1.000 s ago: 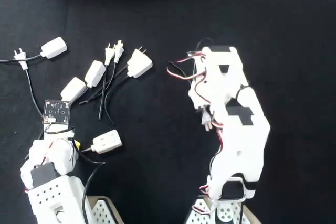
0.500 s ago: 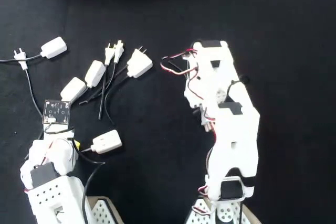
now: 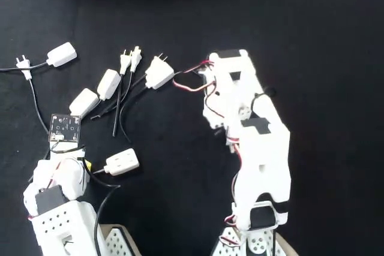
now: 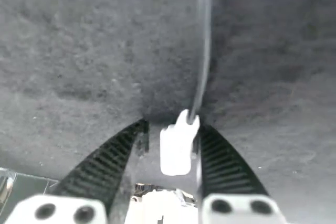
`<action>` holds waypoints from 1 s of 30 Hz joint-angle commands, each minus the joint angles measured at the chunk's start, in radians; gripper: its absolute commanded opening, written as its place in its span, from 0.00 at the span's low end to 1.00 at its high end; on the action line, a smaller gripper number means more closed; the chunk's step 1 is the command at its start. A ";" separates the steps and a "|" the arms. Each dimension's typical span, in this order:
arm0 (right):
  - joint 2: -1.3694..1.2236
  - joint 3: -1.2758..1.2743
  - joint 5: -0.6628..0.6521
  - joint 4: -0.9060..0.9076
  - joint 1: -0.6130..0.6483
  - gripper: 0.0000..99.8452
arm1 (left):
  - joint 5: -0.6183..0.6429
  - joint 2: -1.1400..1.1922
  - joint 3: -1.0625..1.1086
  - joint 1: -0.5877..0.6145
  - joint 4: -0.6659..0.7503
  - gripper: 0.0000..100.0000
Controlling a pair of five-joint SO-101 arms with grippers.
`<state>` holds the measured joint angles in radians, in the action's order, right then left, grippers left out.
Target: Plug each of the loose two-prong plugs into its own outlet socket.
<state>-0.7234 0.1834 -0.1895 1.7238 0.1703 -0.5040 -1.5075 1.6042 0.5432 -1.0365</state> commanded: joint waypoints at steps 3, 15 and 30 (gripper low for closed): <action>-0.012 -0.116 0.009 0.040 0.043 0.12 | -0.008 -0.008 -0.004 -0.008 0.015 0.20; -0.010 -0.133 0.009 0.038 0.032 0.12 | -0.008 -0.008 -0.004 -0.008 0.015 0.20; -0.010 -0.042 0.000 0.034 -0.051 0.04 | -0.008 -0.008 -0.004 -0.008 0.015 0.20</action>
<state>-0.7219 0.1389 -0.1895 1.7269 0.1105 -0.5040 -1.5075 1.6042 0.5432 -1.0365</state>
